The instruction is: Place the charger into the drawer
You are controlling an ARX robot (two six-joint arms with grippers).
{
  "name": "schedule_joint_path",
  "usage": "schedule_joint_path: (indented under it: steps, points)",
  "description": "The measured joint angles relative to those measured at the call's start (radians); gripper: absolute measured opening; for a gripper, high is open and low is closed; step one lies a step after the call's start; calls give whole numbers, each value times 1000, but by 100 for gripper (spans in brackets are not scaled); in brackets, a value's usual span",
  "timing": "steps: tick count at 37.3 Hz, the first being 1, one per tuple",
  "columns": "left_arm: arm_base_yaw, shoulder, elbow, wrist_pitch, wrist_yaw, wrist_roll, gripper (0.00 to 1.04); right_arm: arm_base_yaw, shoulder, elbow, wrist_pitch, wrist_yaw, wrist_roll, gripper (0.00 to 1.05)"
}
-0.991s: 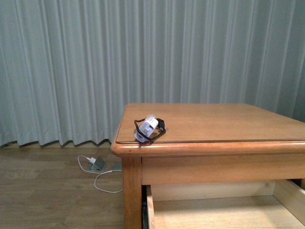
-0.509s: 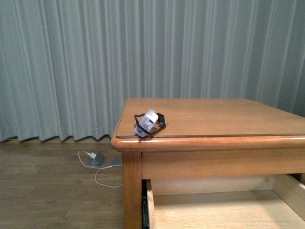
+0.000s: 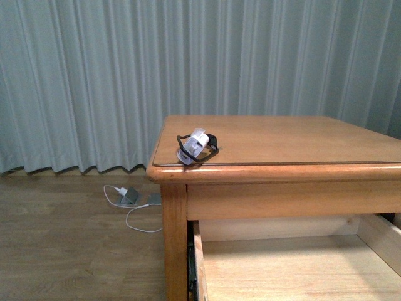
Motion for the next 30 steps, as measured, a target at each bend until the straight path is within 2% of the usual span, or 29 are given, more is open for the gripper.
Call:
schedule_joint_path:
  steps: [5, 10, 22, 30]
  points:
    - [-13, 319, 188, 153, 145, 48, 98, 0, 0, 0, 0, 0, 0, 96]
    - [-94, 688, 434, 247, 249, 166, 98, 0, 0, 0, 0, 1, 0, 96]
    - [-227, 1147, 848, 246, 313, 283, 98, 0, 0, 0, 0, 0, 0, 96]
    - [-262, 1337, 1036, 213, 337, 316, 98, 0, 0, 0, 0, 0, 0, 96]
